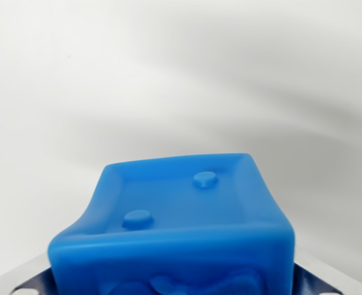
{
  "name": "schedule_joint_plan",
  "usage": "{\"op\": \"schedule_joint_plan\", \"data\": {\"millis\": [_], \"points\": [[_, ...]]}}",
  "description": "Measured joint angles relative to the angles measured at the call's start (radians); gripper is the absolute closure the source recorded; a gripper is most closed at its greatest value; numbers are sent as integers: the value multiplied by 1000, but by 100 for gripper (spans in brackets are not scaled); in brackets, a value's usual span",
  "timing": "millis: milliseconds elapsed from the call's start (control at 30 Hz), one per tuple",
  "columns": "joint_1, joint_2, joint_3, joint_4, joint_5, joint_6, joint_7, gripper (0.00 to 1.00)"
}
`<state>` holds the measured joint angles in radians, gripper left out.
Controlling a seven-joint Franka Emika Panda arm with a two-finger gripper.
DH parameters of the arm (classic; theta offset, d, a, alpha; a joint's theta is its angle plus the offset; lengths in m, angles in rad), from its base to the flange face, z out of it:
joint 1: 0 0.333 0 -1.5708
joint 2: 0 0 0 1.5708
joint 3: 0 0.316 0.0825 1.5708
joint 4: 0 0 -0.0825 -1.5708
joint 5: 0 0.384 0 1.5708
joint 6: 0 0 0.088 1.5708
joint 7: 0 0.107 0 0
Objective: Stack cube
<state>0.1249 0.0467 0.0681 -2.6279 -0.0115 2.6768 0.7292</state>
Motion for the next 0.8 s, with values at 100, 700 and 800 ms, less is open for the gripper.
{"op": "schedule_joint_plan", "data": {"millis": [100, 700, 800], "points": [[-7, -6, -6, -6, 1, -1, -7, 100], [-48, -39, -42, -27, 6, -11, -48, 100], [-54, -45, -50, -31, 6, -13, -56, 100]]}}
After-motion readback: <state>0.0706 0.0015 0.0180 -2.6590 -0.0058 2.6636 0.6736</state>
